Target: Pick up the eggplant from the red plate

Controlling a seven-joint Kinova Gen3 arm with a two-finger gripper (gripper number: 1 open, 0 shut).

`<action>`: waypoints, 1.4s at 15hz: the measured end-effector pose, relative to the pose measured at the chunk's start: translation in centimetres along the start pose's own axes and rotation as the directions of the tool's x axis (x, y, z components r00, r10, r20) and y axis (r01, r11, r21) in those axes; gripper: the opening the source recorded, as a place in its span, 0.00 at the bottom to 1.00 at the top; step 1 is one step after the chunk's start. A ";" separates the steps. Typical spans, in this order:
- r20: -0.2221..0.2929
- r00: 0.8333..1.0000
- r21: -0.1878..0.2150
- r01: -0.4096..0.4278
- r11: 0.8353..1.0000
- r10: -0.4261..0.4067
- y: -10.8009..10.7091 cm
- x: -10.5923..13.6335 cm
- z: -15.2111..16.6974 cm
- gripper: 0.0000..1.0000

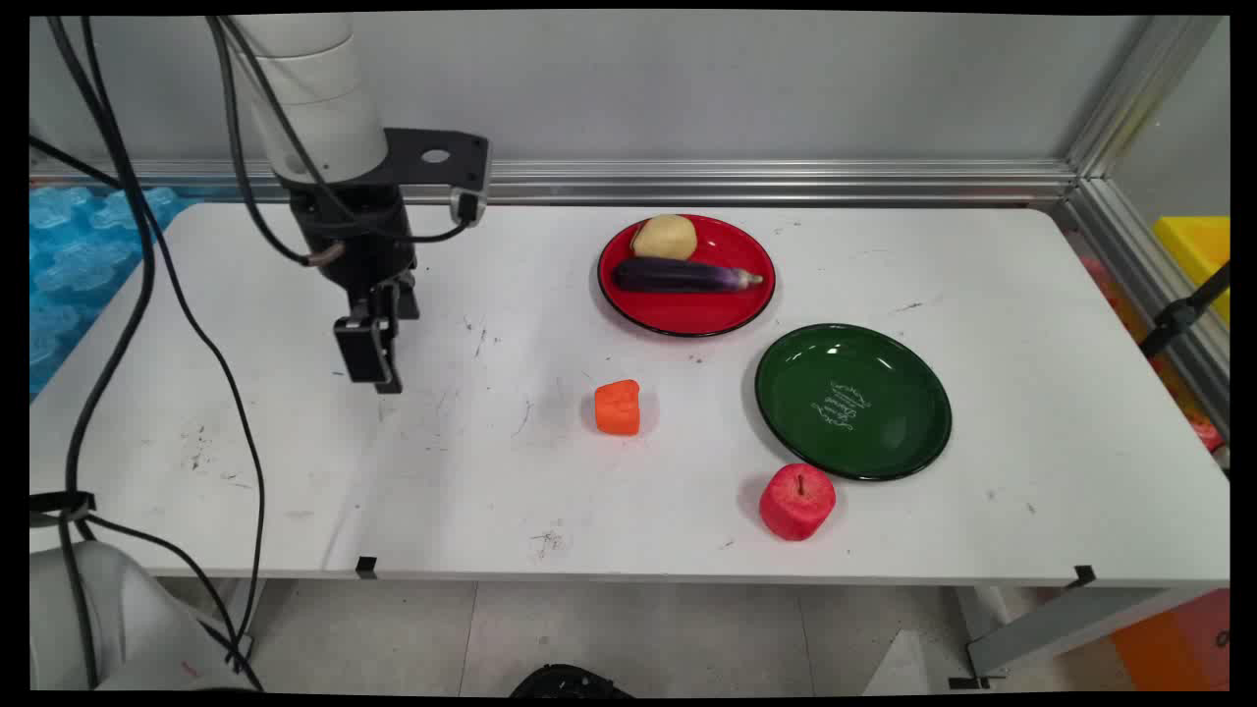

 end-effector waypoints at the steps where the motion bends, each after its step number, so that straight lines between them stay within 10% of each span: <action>1: -0.008 1.000 0.008 0.009 1.000 -0.009 -0.2 0.2 0.0 1.00; 21: -0.322 0.941 0.243 -0.023 0.970 0.103 -13.3 17.9 3.1 1.00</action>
